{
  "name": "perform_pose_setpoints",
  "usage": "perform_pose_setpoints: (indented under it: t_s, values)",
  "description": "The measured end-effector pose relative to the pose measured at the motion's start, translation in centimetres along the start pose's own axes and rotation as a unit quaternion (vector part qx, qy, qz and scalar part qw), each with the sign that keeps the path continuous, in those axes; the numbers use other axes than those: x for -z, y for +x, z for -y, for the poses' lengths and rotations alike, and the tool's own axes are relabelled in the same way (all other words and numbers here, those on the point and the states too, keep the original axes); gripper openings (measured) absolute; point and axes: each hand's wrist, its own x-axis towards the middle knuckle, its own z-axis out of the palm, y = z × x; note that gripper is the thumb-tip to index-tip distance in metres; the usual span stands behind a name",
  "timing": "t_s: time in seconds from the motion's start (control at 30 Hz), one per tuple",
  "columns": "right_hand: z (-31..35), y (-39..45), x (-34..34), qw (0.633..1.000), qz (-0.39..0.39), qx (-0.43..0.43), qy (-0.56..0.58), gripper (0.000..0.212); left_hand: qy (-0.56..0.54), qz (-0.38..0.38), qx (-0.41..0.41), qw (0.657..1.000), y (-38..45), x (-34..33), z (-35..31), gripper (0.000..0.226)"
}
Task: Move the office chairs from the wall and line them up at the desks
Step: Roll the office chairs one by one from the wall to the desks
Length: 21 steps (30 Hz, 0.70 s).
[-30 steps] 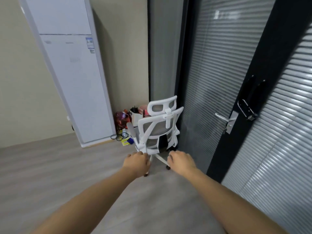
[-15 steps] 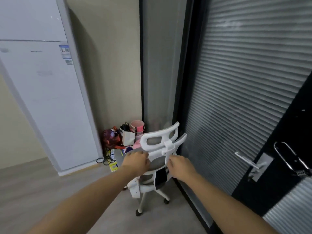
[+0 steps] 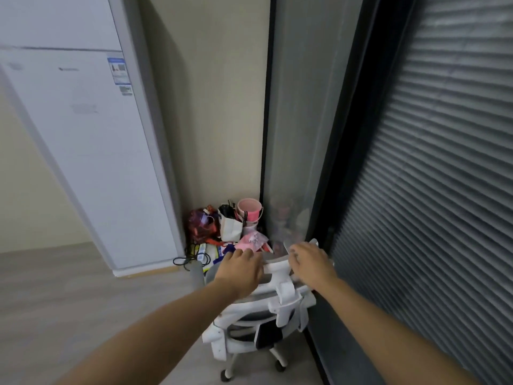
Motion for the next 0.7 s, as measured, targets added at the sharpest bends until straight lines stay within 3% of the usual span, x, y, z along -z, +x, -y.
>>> perform_pose_setpoints:
  t_s: [0.13,0.27,0.43,0.5,0.7]
  values:
    - [-4.1,4.4,-1.5,0.999,0.043,0.012,-0.025,0.028,-0.01,0.042,0.047,0.998,4.0,-1.0,-1.1,0.04]
    - [-6.7,6.7,-4.0,0.99,0.106,0.049,-0.077,0.041,0.035,0.102,0.011,0.994,5.3,-3.2,-2.0,0.032]
    - [-7.5,7.6,-5.1,0.985,0.097,0.105,-0.098,0.055,0.036,0.031,0.07,0.996,4.8,-3.8,-3.2,0.022]
    - [-6.9,7.4,-5.4,0.983,0.076,0.127,-0.112,0.065,0.022,0.022,0.096,0.995,4.1,-3.8,-3.2,0.023]
    - [-3.6,4.9,-6.7,0.982,0.056,0.14,-0.117,0.067,0.005,0.018,0.137,0.99,0.1,-4.6,-1.2,0.035]
